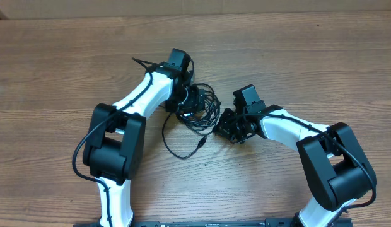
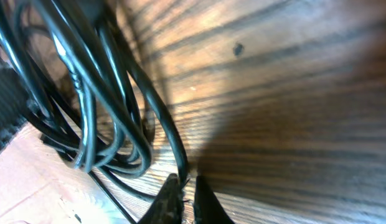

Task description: Untangle cables

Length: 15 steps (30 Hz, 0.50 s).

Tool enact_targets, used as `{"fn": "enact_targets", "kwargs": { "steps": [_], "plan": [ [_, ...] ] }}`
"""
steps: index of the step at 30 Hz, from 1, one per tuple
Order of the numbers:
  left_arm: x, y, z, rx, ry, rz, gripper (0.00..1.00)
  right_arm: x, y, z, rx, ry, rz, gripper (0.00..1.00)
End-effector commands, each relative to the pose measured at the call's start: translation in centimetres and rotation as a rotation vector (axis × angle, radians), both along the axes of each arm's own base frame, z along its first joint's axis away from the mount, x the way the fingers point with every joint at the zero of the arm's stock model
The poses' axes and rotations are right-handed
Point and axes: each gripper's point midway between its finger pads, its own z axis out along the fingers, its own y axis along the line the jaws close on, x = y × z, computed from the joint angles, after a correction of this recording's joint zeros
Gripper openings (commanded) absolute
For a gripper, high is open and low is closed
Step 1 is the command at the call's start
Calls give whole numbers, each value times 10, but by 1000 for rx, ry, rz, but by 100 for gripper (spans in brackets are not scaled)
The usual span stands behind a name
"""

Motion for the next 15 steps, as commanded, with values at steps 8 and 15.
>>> {"fn": "enact_targets", "kwargs": {
  "steps": [8,15],
  "plan": [
    [8,76,45,107,-46,178,85,-4,25,19,122,-89,139,4],
    [12,111,29,133,-27,275,87,-14,57,25,134,-160,222,4]
  ]
}}
